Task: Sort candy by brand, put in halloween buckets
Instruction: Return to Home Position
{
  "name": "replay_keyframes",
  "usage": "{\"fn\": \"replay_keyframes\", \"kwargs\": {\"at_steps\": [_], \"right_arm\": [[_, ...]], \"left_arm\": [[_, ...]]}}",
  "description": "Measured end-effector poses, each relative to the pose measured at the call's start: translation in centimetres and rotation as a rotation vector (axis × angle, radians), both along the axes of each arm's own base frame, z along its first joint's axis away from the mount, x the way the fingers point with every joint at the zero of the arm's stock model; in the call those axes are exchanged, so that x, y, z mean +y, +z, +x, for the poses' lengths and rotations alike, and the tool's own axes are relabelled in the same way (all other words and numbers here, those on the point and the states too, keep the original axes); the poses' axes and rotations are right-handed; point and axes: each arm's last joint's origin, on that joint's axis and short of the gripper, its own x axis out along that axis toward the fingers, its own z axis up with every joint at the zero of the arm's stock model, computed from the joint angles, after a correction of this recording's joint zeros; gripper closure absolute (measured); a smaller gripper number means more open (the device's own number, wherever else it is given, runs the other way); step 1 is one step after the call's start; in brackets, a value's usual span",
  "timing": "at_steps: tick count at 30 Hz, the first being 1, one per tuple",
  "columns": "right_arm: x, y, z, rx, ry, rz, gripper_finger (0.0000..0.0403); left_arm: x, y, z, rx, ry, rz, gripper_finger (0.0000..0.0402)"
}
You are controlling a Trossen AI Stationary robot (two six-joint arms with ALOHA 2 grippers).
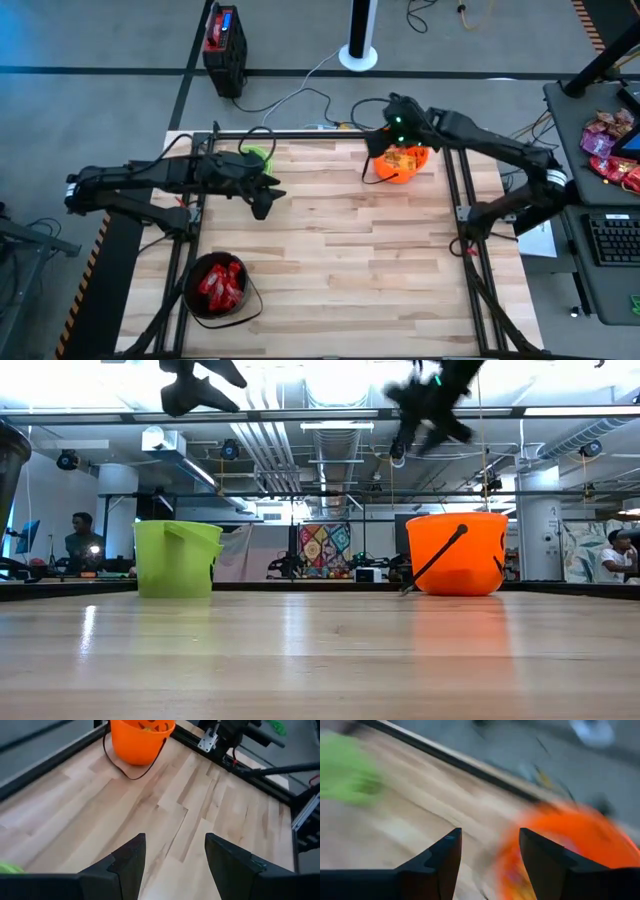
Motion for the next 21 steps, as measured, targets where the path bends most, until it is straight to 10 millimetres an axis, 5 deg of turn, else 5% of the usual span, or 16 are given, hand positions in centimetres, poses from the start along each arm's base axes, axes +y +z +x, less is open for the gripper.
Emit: {"fn": "replay_keyframes", "kwargs": {"at_steps": [4, 8, 11, 17, 21], "right_arm": [[2.9, 2.6, 2.4, -0.153, 0.259, -0.218, 0.0207], [5.0, 4.9, 3.9, -0.391, 0.306, -0.299, 0.021], [6.2, 5.8, 4.7, -0.444, 0.55, -0.39, 0.0211], [5.8, 3.3, 4.3, -0.405, 0.731, -0.313, 0.0211], [6.7, 1.4, 3.8, -0.384, 0.857, -0.293, 0.0211]], "left_arm": [[0.1, -0.8, 0.9, 0.026, 0.035, -0.05, 0.0214], [0.1, -1.4, 1.8, 0.057, 0.02, -0.018, 0.0214], [0.0, -0.4, 1.9, -0.026, -0.042, 0.051, 0.0214], [-0.4, 3.6, -2.6, -0.238, -0.127, 0.26, 0.0214], [-0.6, 5.0, -6.4, -0.32, -0.099, 0.226, 0.0214]]}}
